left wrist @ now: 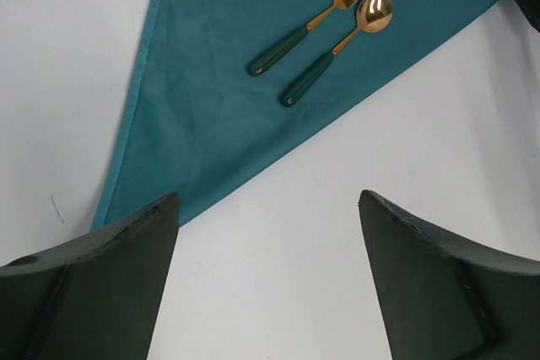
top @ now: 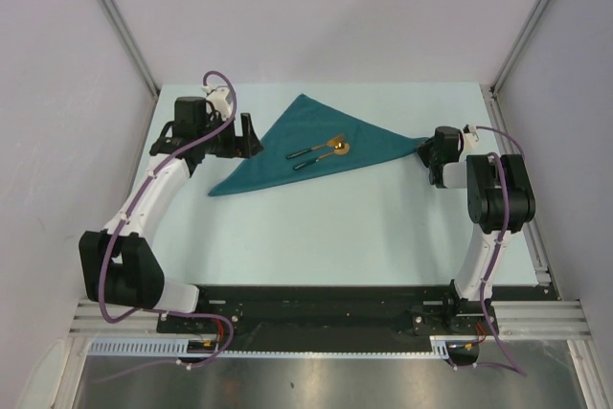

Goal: Fold the napkin, place the utensils inside, and roll it up
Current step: Fold the napkin

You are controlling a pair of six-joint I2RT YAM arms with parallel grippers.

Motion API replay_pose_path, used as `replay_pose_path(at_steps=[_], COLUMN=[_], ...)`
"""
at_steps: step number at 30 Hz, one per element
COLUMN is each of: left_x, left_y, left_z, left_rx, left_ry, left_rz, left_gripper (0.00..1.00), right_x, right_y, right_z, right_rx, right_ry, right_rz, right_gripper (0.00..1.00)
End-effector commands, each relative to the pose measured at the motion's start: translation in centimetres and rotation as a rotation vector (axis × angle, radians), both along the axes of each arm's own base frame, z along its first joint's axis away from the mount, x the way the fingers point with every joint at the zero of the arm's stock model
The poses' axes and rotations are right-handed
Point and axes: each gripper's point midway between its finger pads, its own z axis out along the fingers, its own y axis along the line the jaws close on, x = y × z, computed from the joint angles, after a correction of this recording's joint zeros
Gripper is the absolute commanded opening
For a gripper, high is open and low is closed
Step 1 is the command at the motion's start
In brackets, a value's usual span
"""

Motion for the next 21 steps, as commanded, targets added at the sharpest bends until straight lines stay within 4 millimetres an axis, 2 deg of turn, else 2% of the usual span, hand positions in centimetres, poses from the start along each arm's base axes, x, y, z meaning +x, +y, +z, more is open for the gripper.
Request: replay_pose_path(at_steps=[1, 2, 5, 10, 13, 15, 18, 21], left_x=[-0.2, -0.2, -0.2, -0.3, -0.3, -0.4, -0.4, -0.6], left_y=[0.0, 0.1, 0.1, 0.0, -0.1, -0.1, -0.2, -0.2], left_z=[2.2, 2.2, 2.2, 2.5, 2.5, 2.6, 3.0, 3.3], left_rx=[-0.019, -0.018, -0.019, -0.023, -0.028, -0.030, -0.033, -0.037], left_ry=[-0.067, -0.067, -0.069, -0.076, -0.076, -0.079, -0.090, -0.098], left_rz=[-0.010, -0.010, -0.009, -0.014, -0.016, -0.017, -0.018, -0.017], left_gripper=[0.91, 0.91, 0.91, 0.91, 0.91, 0.91, 0.91, 0.91], right_x=[-0.9, -0.9, -0.7, -0.2, 0.8, 1.5, 2.0, 2.5], right_y=[-1.1, -1.1, -1.1, -0.6, 0.0, 0.8, 3.8, 8.3], right_z=[-1.2, -1.3, -1.1, -0.1, 2.5, 5.1, 8.3, 11.0], right_rx=[-0.014, -0.014, -0.017, -0.044, -0.065, -0.080, -0.110, -0.128], right_ry=[0.053, 0.054, 0.045, 0.002, -0.080, -0.148, -0.227, -0.294], right_rz=[-0.062, -0.062, -0.053, 0.002, 0.051, 0.078, 0.146, 0.247], right_gripper=[0.32, 0.25, 0.14, 0.01, 0.00, 0.00, 0.00, 0.00])
